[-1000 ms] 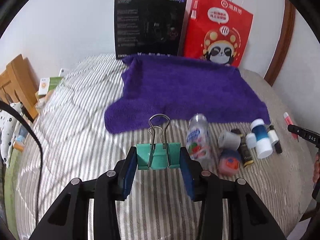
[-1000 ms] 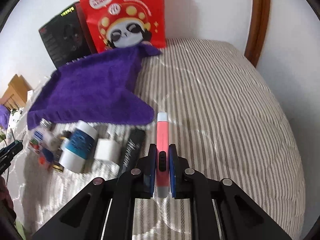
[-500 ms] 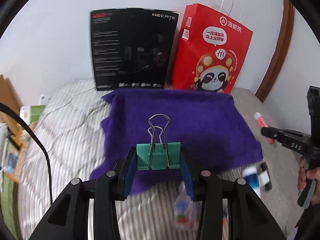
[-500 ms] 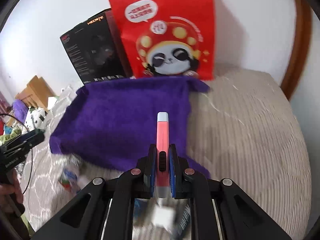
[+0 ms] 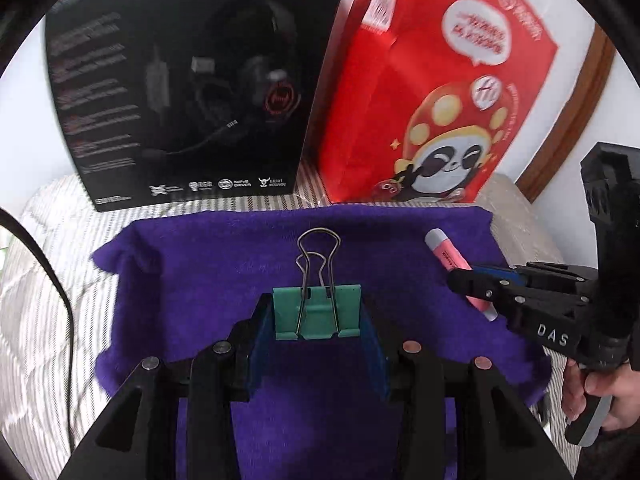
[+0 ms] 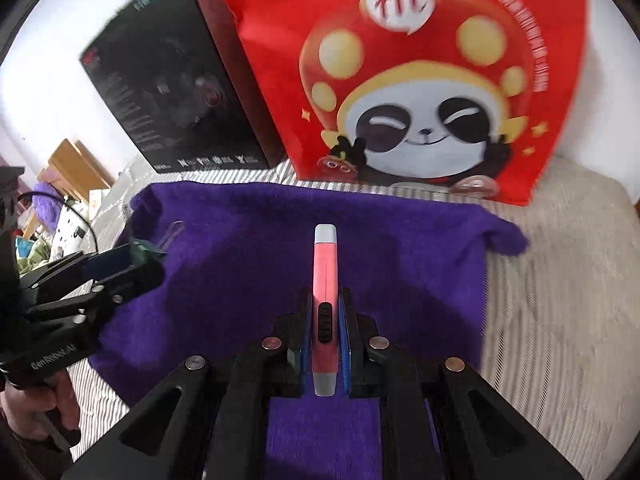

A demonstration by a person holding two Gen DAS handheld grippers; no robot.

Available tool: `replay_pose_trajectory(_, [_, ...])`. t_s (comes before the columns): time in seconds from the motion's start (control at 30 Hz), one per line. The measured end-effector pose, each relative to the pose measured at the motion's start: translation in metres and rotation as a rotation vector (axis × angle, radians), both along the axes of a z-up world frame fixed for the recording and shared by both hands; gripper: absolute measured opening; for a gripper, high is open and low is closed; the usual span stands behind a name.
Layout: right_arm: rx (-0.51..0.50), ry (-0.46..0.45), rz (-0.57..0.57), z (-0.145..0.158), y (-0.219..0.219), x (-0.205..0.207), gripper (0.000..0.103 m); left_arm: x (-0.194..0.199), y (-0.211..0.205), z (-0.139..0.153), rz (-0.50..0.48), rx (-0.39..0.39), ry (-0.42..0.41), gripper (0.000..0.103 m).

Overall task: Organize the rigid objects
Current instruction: 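Carry the clip and highlighter onto the purple towel and open both tools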

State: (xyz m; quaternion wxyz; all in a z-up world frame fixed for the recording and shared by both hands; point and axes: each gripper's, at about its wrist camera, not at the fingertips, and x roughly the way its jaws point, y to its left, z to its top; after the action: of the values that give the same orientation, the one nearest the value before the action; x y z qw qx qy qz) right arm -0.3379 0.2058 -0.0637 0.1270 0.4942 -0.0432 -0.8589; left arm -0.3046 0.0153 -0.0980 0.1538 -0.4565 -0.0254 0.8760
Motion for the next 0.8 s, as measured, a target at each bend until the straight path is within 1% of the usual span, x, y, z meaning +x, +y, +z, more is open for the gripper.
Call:
replay_pose_trajectory(0.17, [0.049, -0.025, 0.031, -0.011, -0.007, -0.016, 0.012, -0.022, 0.006, -0.014, -0.001, -0.020, -0.059, 0.040])
replay_pose_trajectory(0.33, [0.087, -0.038, 0.056, -0.017, -0.014, -0.024, 0.012, -0.035, 0.009, -0.029, -0.002, -0.069, -0.101, 0.040])
replay_pose_trajectory(0.47, [0.104, -0.052, 0.066, -0.022, -0.016, -0.027, 0.012, -0.036, 0.009, -0.030, -0.011, -0.065, -0.110, 0.040])
replay_pose_trajectory(0.7, [0.135, -0.045, 0.097, -0.023, -0.019, -0.027, 0.012, -0.029, 0.012, -0.035, -0.046, -0.088, -0.087, 0.040])
replay_pose_trajectory(0.8, [0.140, -0.041, 0.129, -0.023, -0.019, -0.027, 0.016, -0.026, 0.014, -0.036, -0.061, -0.113, -0.094, 0.042])
